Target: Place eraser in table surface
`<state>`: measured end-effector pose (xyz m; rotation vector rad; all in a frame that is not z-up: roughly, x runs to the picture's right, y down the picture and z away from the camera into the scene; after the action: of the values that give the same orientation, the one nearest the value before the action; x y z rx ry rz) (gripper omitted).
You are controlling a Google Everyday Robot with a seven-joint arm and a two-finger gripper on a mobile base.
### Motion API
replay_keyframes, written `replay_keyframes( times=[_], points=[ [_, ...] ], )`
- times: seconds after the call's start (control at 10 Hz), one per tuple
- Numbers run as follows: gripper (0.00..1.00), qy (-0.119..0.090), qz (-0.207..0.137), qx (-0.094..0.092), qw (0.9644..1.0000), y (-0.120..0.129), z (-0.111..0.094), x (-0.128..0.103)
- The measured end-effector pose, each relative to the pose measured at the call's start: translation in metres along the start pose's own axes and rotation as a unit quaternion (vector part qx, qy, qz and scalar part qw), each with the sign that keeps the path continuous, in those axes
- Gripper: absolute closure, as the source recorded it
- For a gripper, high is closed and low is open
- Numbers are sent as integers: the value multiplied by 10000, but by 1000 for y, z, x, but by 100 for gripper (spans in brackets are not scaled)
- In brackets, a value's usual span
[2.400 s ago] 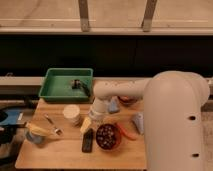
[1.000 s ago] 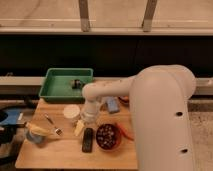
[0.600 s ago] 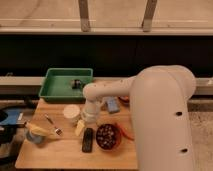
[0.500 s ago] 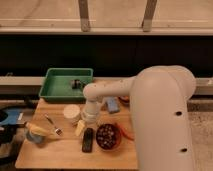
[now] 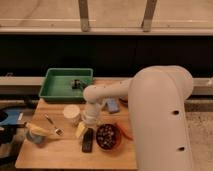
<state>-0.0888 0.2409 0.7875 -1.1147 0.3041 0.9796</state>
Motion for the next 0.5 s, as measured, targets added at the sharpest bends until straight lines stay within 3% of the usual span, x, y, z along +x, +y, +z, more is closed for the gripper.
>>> replay_keyframes(
  times=[0.3,0.5],
  points=[
    [26,66,122,64,9999,1,5,1],
    [43,94,132,79,9998,2,6,0]
  ],
)
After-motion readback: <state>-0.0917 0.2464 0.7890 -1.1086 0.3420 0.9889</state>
